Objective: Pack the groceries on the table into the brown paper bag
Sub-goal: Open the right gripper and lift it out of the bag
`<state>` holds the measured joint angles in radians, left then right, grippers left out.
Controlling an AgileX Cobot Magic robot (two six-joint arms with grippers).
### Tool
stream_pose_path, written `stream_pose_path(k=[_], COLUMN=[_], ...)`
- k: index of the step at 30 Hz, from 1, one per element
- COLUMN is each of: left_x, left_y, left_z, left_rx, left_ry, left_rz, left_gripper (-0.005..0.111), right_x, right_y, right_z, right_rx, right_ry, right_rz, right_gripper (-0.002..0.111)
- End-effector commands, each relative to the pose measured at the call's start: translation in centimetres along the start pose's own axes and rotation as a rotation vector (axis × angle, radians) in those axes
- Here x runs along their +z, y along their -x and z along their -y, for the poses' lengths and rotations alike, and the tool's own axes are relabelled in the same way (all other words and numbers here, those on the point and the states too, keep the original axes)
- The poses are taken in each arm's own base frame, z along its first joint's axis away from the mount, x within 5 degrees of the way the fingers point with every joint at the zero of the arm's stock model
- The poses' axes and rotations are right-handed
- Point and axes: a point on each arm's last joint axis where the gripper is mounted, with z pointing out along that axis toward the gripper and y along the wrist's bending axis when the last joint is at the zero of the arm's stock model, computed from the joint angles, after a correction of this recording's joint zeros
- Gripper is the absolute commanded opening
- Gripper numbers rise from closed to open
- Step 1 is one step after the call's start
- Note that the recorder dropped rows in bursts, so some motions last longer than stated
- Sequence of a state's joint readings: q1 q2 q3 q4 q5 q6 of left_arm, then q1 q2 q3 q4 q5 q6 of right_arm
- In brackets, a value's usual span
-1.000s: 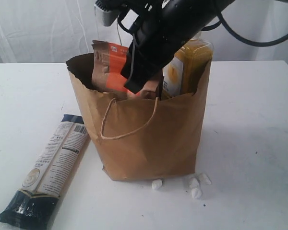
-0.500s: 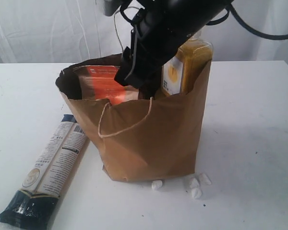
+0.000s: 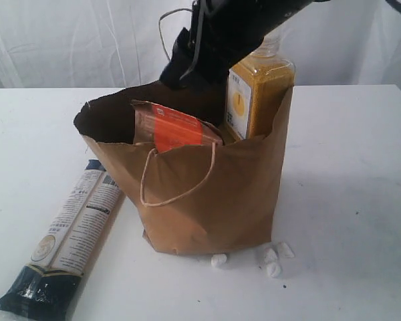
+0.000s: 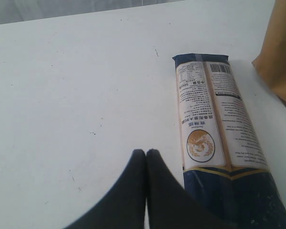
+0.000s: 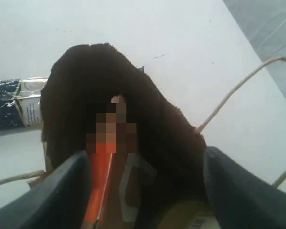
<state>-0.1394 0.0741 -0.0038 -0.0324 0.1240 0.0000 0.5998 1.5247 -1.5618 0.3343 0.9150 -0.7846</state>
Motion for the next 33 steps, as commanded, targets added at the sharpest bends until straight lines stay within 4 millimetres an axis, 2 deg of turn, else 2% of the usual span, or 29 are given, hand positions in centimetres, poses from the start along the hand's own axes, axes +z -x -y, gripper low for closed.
stream_pose_path(k=[1,10,14,17,23,29,33], left_x=[0.0,0.0,0.0,0.0,0.0,0.0,0.0], left_y=[-0.1,-0.1,-0.1,-0.1,-0.1,-0.1,-0.1], left_z=[0.0,0.0,0.0,0.0,0.0,0.0,0.0], left_rx=[-0.008,-0.008,-0.008,-0.008,-0.008,-0.008,-0.008], left_ry=[-0.001,-0.001,-0.001,-0.001,-0.001,-0.001,-0.001], left_rz=[-0.001,-0.001,-0.001,-0.001,-0.001,-0.001,-0.001], left_gripper=[0.000,0.000,0.000,0.000,0.000,0.000,0.000], right_x=[-1.7,-3.2,-5.1,-7.1,-12.7,-18.4,-20.8], right_y=[0.8,1.3,1.8,1.8,0.4,-2.1,-4.6], right_z=[0.1,0.2,0.1,-0.3,-1.6,-3.5,-4.6], right_rx=[0.019,0.058,0.076,0.104,0.164,0.230,0.304], right_ry=[-0.066,-0.109,-0.147,-0.181,-0.301,-0.449,-0.548], right_rz=[0.065,0.118,0.179,0.190,0.172,0.168,0.121], right_gripper=[0.063,0.063,0.063,0.063,0.063,0.063,0.063])
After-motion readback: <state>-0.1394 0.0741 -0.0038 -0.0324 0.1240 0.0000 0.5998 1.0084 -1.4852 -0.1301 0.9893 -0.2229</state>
